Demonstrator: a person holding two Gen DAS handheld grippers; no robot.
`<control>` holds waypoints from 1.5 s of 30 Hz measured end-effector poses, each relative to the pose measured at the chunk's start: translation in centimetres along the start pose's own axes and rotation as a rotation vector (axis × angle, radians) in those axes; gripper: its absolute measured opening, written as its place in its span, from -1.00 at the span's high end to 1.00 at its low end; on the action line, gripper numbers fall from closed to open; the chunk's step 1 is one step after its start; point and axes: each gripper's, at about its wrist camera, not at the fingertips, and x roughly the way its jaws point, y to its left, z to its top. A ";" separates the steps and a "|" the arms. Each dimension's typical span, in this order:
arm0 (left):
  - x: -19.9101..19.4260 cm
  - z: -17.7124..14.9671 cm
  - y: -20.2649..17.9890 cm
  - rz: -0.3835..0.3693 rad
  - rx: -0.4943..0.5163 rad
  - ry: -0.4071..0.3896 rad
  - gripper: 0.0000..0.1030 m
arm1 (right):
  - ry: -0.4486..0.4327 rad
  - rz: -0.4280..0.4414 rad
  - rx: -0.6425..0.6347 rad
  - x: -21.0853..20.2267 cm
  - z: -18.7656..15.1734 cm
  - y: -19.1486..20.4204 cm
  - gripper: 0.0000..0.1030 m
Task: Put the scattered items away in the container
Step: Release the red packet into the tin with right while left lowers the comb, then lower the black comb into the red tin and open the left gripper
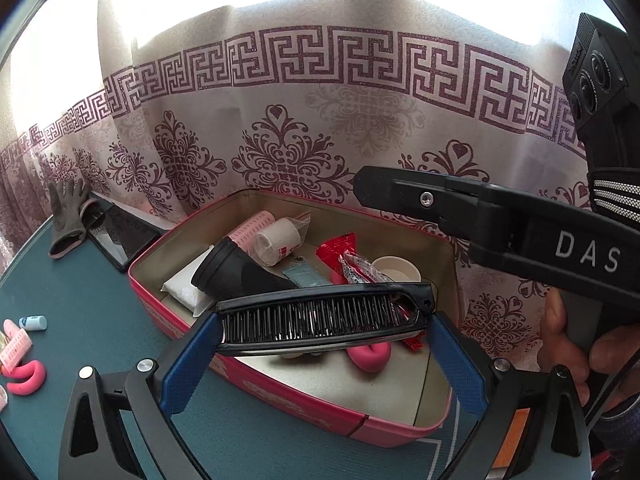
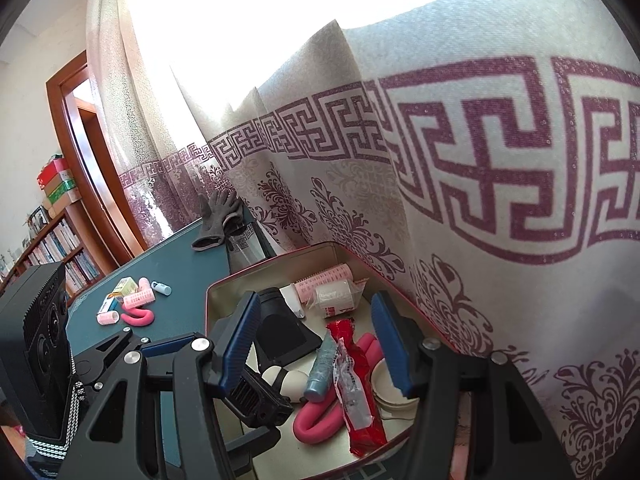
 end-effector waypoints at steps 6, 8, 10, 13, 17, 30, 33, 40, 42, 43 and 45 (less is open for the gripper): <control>-0.1 -0.1 0.2 -0.009 -0.005 -0.006 -0.99 | 0.006 0.005 -0.006 0.2 0.0 0.2 -0.21; -0.4 -0.2 0.3 -0.031 -0.012 -0.015 -0.99 | 0.010 0.007 -0.009 0.3 0.0 0.2 -0.21; -0.7 -0.2 0.5 -0.066 -0.021 -0.029 -0.99 | 0.011 0.007 -0.008 0.3 -0.1 0.2 -0.21; -1.2 -0.3 1.1 -0.108 -0.046 -0.052 -0.99 | 0.011 0.003 -0.004 0.4 -0.1 0.1 -0.21; -1.1 -0.1 1.9 -0.152 -0.098 -0.045 -0.99 | 0.010 0.001 0.000 0.3 0.0 0.0 -0.21; -1.3 0.5 2.2 -0.174 -0.055 -0.068 -0.99 | -0.011 -0.007 0.012 -0.1 0.4 -0.4 -0.29; -0.7 0.7 1.7 -0.163 0.003 -0.060 -0.99 | -0.013 -0.007 0.014 -0.2 0.4 -0.5 -0.29; -0.5 -0.1 0.8 -0.174 0.066 -0.081 -0.99 | -0.007 -0.003 0.013 -0.1 0.5 -0.6 -0.29; -0.9 -0.3 0.5 -0.138 0.103 -0.110 -0.99 | -0.005 -0.003 0.011 -0.1 0.5 -0.6 -0.29; -1.2 -0.3 0.4 -0.119 0.120 -0.128 -0.99 | -0.006 -0.005 0.012 -0.1 0.5 -0.6 -0.29; -1.9 -0.4 0.3 -0.093 0.154 -0.177 -0.99 | -0.004 -0.002 0.019 -0.1 0.5 -0.8 -0.29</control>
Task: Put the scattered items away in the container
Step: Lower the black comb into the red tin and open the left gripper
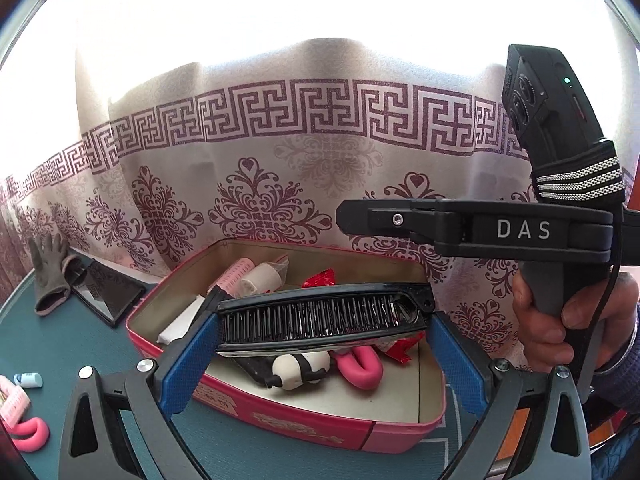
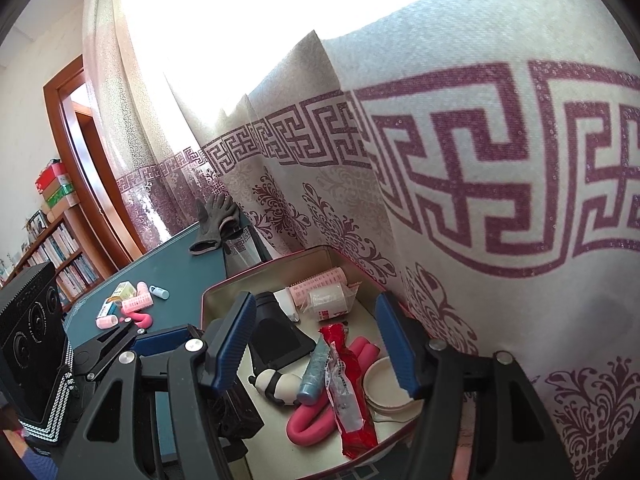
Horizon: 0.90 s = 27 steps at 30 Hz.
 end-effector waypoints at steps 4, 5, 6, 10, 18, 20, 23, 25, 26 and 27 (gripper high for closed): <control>-0.1 -0.2 -0.4 -0.014 0.057 -0.002 -0.99 | 0.009 0.017 0.034 0.1 0.1 -0.6 -0.29; 0.6 -0.2 -0.3 -0.025 0.043 0.044 -0.99 | 0.006 0.010 0.035 0.1 0.1 -0.7 -0.29; 1.2 -0.2 -0.2 -0.018 0.022 0.088 -0.99 | 0.005 0.004 0.034 0.1 0.1 -0.7 -0.29; 2.4 -0.5 0.1 0.056 -0.019 0.125 -0.99 | 0.006 0.006 0.028 0.0 0.0 -0.5 -0.29; 2.1 -0.2 -0.3 0.014 -0.013 0.093 -0.99 | 0.000 -0.005 0.019 0.1 0.0 -0.5 -0.29; 2.0 0.0 -0.4 0.013 -0.032 0.102 -0.99 | -0.003 -0.009 0.021 0.0 0.1 -0.6 -0.29; 1.8 0.4 0.0 0.096 -0.074 0.087 -0.99 | -0.007 -0.010 0.021 -0.1 0.1 -0.6 -0.30; 1.9 0.5 0.3 0.091 -0.081 0.086 -0.98 | -0.008 -0.011 0.020 -0.1 0.1 -0.6 -0.29; 1.8 0.5 0.4 0.076 -0.084 0.081 -0.98 | -0.008 -0.011 0.020 -0.1 0.1 -0.5 -0.30; 1.7 0.5 0.4 0.073 -0.077 0.066 -0.98 | -0.007 -0.010 0.020 -0.1 0.1 -0.6 -0.30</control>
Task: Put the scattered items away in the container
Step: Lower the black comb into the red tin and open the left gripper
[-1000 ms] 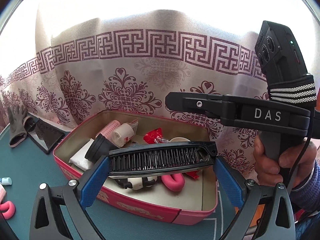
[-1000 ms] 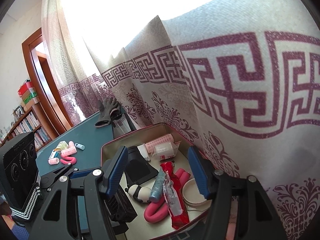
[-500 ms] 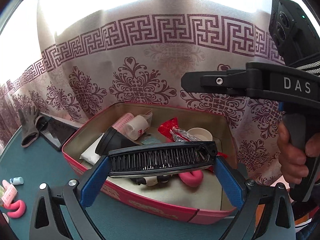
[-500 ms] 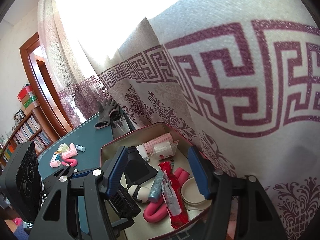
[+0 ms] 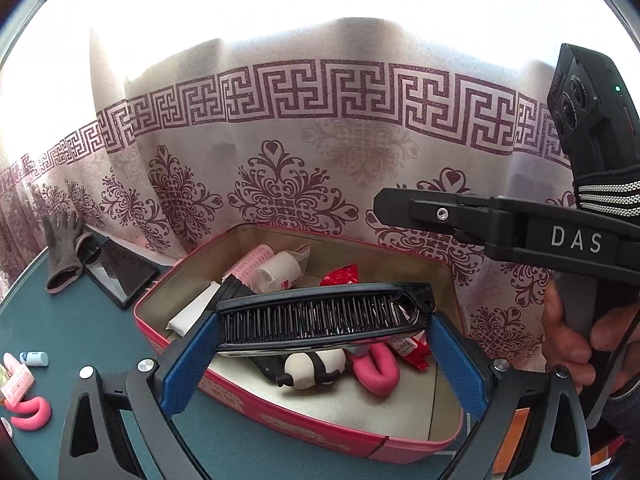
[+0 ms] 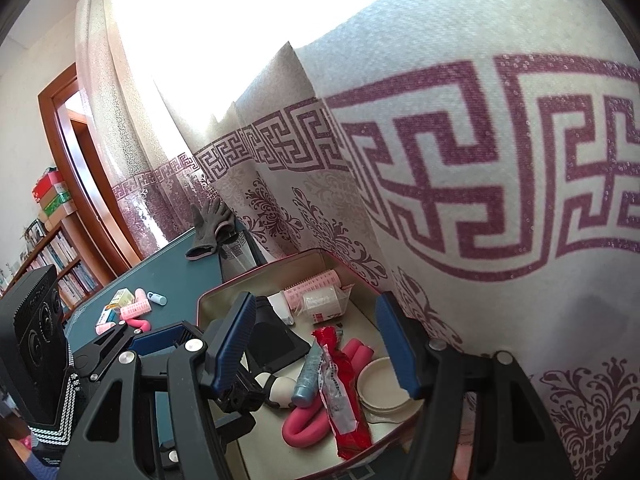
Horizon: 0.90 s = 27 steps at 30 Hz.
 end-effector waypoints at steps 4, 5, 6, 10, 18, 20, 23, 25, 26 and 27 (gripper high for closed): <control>-0.4 -0.1 -0.5 0.031 0.083 -0.038 -0.99 | 0.003 0.002 0.003 0.0 0.1 -0.2 -0.32; -0.2 -0.2 -0.5 0.039 0.100 -0.022 -0.99 | 0.008 0.007 0.000 0.0 0.1 -0.2 -0.36; -0.2 -0.2 -0.4 0.040 0.118 -0.011 -0.99 | 0.017 0.019 -0.007 0.1 0.2 -0.1 -0.37; -0.7 -0.6 -0.4 0.049 0.202 -0.018 -0.99 | 0.122 0.159 -0.047 1.1 0.2 0.6 -0.52; -1.3 -0.7 -1.6 0.059 0.315 -0.037 -0.99 | 0.251 0.290 -0.176 2.3 -1.3 3.5 -0.52; -1.5 -0.7 -2.0 0.040 0.327 -0.046 -0.99 | 0.228 0.202 -0.226 2.4 -1.6 4.0 -0.53; -2.2 -0.9 -2.9 0.008 0.368 -0.068 -0.99 | 0.188 -0.048 -0.218 3.3 -1.5 2.7 -0.53; -2.2 -1.0 -3.3 0.030 0.398 -0.070 -0.99 | 0.189 -0.010 -0.123 3.2 -1.1 0.9 -0.52; -1.9 -1.1 -3.2 0.036 0.399 -0.061 -0.99 | 0.185 0.035 -0.100 3.0 -0.9 0.7 -0.52; -1.6 -1.1 -3.0 0.039 0.390 -0.048 -0.99 | 0.175 0.051 -0.106 2.7 -0.7 0.8 -0.52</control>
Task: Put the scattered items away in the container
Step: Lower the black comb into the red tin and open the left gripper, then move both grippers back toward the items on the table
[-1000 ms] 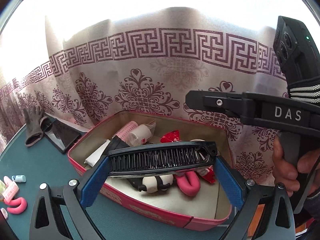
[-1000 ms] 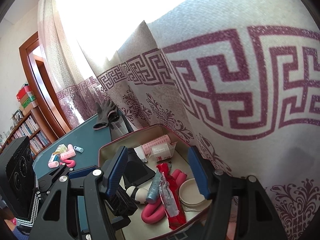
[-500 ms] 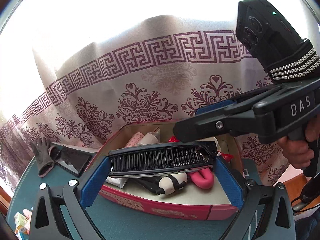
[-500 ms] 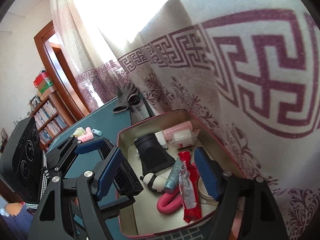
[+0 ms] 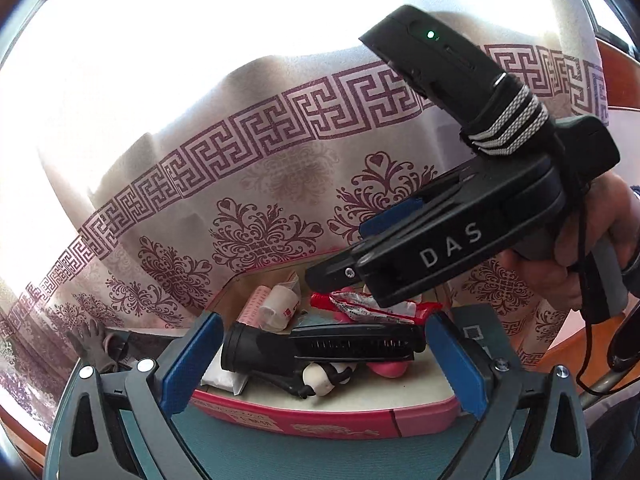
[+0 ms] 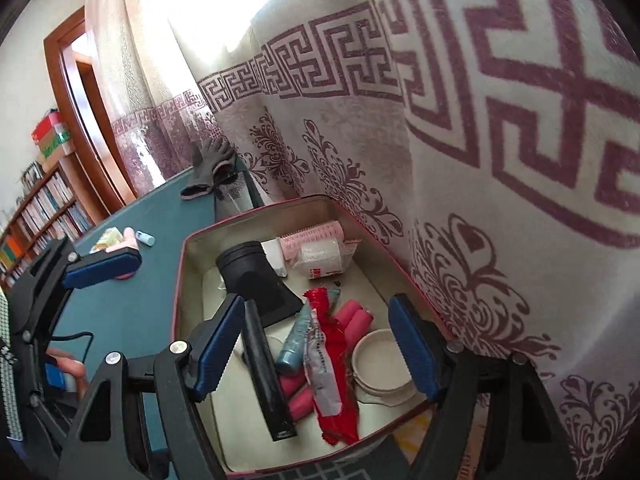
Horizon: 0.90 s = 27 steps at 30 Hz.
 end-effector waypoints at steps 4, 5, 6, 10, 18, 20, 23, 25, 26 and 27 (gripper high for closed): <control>0.8 -0.2 1.3 -0.003 -0.082 0.024 -0.99 | -0.021 0.003 -0.026 -0.2 0.1 0.8 -0.52; 0.8 -0.3 1.5 -0.004 -0.100 0.027 -0.99 | -0.018 0.011 -0.012 0.0 0.1 0.7 -0.52; 0.8 -0.4 1.8 0.000 -0.118 0.030 -0.99 | -0.015 0.013 0.003 0.3 0.2 0.6 -0.52; 0.4 -1.3 3.2 0.023 -0.203 0.037 -0.99 | -0.018 0.011 0.052 -0.1 0.2 -0.3 -0.52; 0.2 -4.6 8.0 0.157 -0.442 0.131 -0.99 | -0.037 0.020 0.029 -0.4 0.0 0.9 -0.53; -0.1 -5.5 9.0 0.210 -0.469 0.152 -0.99 | -0.042 0.020 0.020 -0.3 -0.1 1.7 -0.53; -0.8 -7.0 10.3 0.265 -0.518 0.187 -0.99 | -0.050 0.027 -0.004 -0.1 0.0 3.1 -0.54; -1.3 -8.1 11.1 0.303 -0.543 0.216 -0.99 | -0.051 0.042 -0.021 0.2 0.1 4.1 -0.54; -1.5 -8.6 11.5 0.327 -0.551 0.232 -0.99 | -0.048 0.050 -0.028 0.4 0.2 4.7 -0.54; -1.7 -9.2 11.9 0.350 -0.559 0.244 -0.99 | -0.044 0.058 -0.038 0.6 0.2 5.3 -0.54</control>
